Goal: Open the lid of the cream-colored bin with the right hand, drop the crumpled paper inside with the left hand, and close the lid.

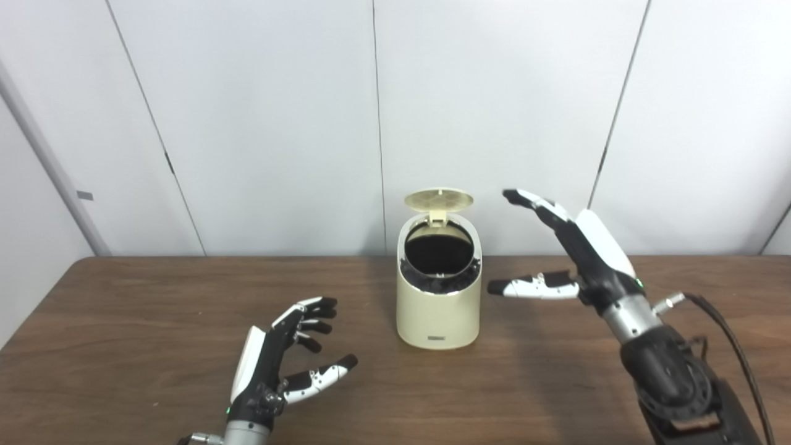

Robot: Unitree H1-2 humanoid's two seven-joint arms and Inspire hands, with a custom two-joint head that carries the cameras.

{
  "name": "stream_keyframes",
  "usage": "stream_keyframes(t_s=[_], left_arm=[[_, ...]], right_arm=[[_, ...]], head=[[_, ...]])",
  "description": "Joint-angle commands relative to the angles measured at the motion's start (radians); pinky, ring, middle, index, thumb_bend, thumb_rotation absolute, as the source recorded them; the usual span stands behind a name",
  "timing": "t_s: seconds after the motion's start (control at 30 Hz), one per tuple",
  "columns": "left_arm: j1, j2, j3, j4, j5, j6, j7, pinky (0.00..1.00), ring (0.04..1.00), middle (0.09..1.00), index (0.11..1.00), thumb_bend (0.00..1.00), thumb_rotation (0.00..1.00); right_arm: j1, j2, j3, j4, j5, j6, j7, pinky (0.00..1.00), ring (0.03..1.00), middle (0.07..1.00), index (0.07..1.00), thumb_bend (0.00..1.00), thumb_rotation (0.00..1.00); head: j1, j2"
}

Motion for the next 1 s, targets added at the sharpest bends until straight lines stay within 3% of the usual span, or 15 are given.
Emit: stream_keyframes(t_s=[0.0, 0.13, 0.47, 0.97], left_arm=[[-0.013, 0.004, 0.001, -0.004, 0.002, -0.049, 0.009, 0.52, 0.656, 0.728, 0.754, 0.7, 0.1], [-0.01, 0.005, 0.002, -0.007, 0.007, -0.042, 0.007, 0.52, 0.657, 0.722, 0.753, 0.71, 0.1], [-0.012, 0.003, 0.001, -0.007, 0.007, -0.036, 0.005, 0.52, 0.653, 0.725, 0.753, 0.71, 0.1], [-0.009, 0.002, -0.004, -0.018, 0.004, -0.028, -0.004, 0.51, 0.641, 0.721, 0.75, 0.71, 0.1]], right_arm=[[-0.064, -0.008, -0.001, -0.027, 0.009, 0.01, 0.024, 0.78, 0.847, 0.885, 0.87, 0.78, 0.41], [-0.117, -0.005, 0.015, -0.005, 0.01, 0.023, 0.053, 0.74, 0.876, 0.911, 0.874, 0.77, 0.35], [-0.203, -0.028, 0.08, 0.037, -0.12, 0.058, 0.083, 0.71, 0.883, 0.907, 0.89, 0.79, 0.48], [-0.257, -0.025, 0.122, 0.061, -0.177, 0.071, 0.145, 0.8, 0.94, 0.906, 0.899, 0.77, 0.48]], head=[[-0.001, 0.0], [0.0, -0.002], [0.001, -0.002], [0.005, 0.005]])
